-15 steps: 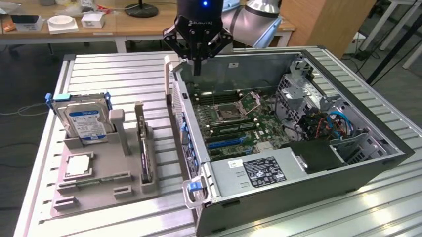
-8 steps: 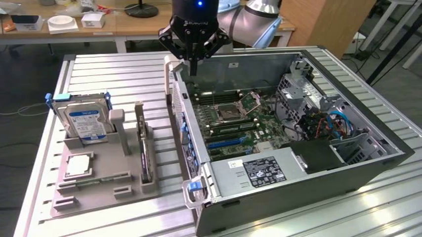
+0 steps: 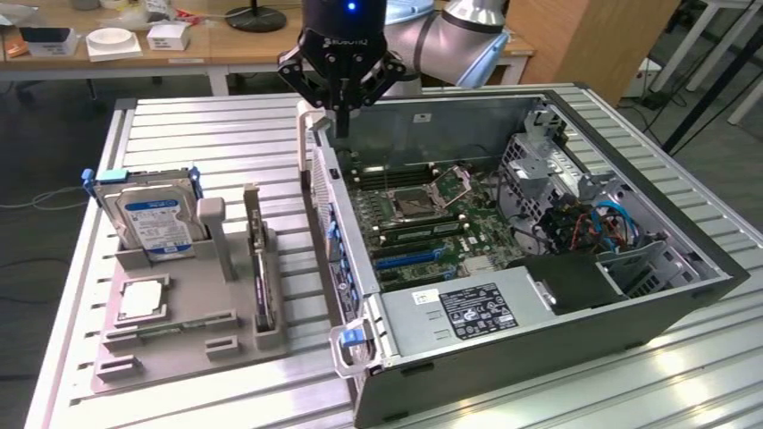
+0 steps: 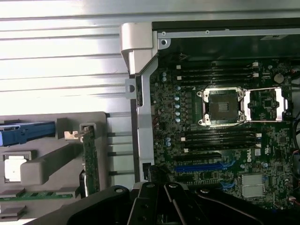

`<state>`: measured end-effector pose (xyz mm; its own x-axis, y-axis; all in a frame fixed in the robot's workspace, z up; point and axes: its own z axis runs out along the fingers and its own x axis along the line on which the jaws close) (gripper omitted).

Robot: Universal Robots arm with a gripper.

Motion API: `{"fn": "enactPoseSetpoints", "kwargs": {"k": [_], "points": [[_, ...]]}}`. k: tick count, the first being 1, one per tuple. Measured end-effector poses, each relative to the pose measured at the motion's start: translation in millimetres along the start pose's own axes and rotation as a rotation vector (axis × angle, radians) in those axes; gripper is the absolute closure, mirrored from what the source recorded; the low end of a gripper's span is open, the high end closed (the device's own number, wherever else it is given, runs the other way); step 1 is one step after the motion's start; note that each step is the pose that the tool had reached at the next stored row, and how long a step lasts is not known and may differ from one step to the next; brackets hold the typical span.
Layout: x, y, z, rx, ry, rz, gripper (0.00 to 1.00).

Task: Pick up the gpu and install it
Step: 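Reach for the gpu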

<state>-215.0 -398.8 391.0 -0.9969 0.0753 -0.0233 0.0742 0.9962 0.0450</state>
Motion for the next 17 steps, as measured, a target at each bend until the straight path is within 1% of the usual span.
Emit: {"fn": "enactPoseSetpoints", "kwargs": {"k": [17], "points": [[14.9,-1.1,0.1,-0.0001,-0.0001,0.0,0.89]]}}
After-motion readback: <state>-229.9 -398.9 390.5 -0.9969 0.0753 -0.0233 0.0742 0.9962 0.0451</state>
